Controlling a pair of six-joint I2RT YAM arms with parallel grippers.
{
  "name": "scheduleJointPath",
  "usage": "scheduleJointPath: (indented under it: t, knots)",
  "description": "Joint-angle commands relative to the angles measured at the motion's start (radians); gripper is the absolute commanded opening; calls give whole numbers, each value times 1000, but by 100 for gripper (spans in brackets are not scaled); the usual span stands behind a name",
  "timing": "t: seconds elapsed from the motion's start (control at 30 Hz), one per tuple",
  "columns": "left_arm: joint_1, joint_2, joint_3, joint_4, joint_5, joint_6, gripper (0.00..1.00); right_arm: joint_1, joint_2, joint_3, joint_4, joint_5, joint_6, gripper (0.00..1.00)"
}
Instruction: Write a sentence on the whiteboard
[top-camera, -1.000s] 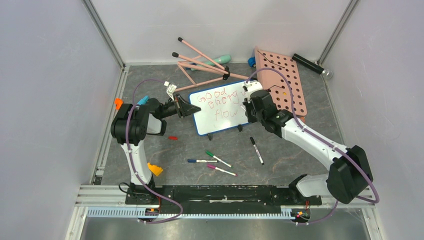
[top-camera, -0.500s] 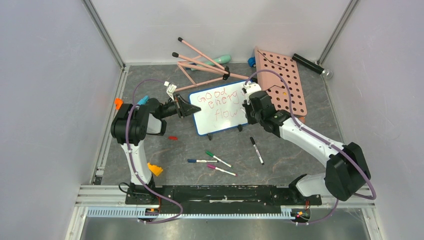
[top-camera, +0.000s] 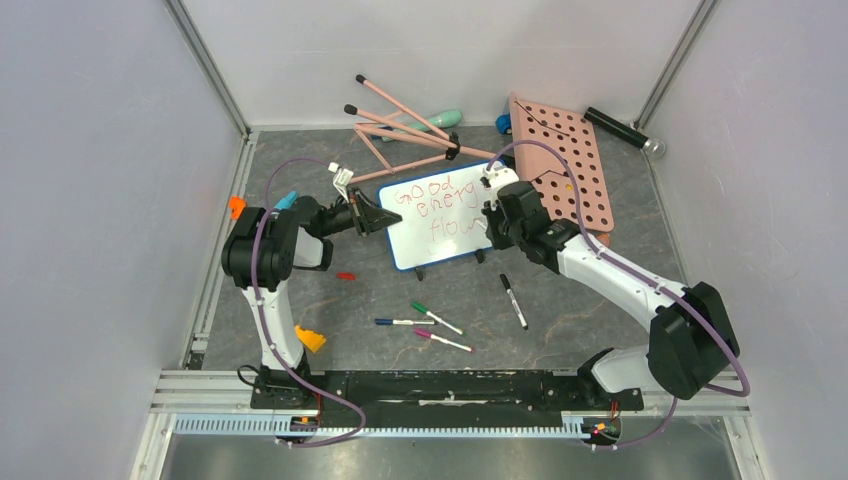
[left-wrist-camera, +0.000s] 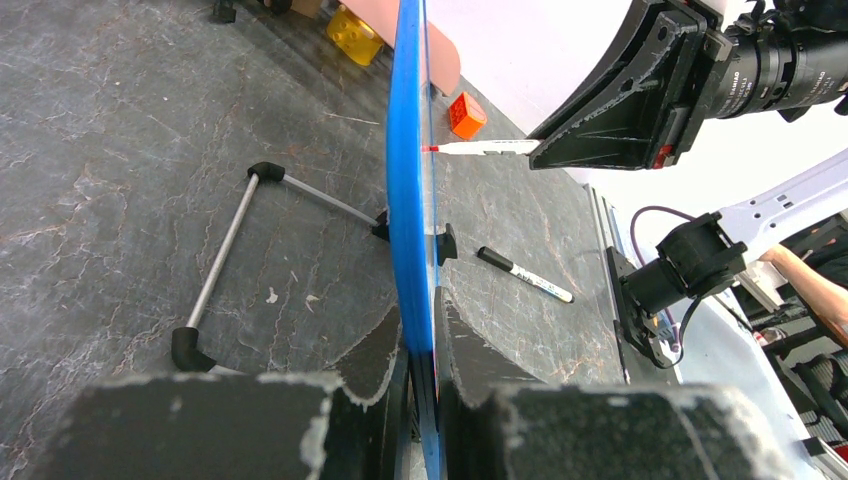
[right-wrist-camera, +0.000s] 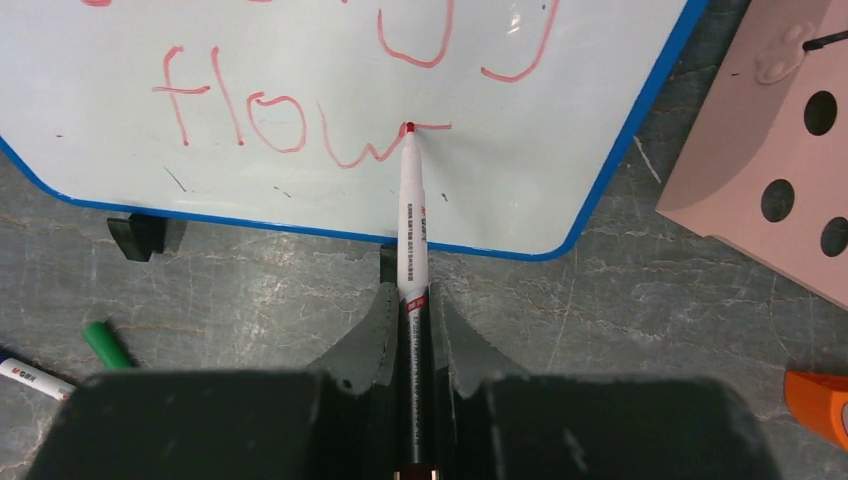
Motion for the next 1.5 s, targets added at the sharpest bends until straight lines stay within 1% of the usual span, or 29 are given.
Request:
scheduleJointPath:
  t: [0.0,0.13,0.33,0.4,0.63,0.87,0.97,1.17,1.3,1.47]
  knots:
    - [-6,13,20,60,21,93,2,-3,-10,-19,58,-52,-16,0]
    - [-6,12,20,60,21,92,2,-3,-25,-47,57,-33,-14,0]
    - [-7,11,19,60,20,94,2,-3,-33,-54,18,59,-8,0]
    - [-7,11,19,60,21,95,2,-3,-37,-58,15,66,-8,0]
    - [-7,12,19,60,21,95,2,-4,-28,-84,12,17,-16,0]
    - [-8,12,19,60,21,95,2,-2,-43,-89,65,-98,-19,0]
    - [-7,10,18,60,21,96,2,-3,-69,-92,84,-113,-25,0]
    - [-8,9,16,60,21,98,2,-4,-135,-129,85,-68,-30,0]
    - [-8,9,16,60,21,97,2,-4,-150,-151,67,-14,-27,0]
    - [-8,7,14,60,21,99,2,-9,-152,-160,60,18,-23,0]
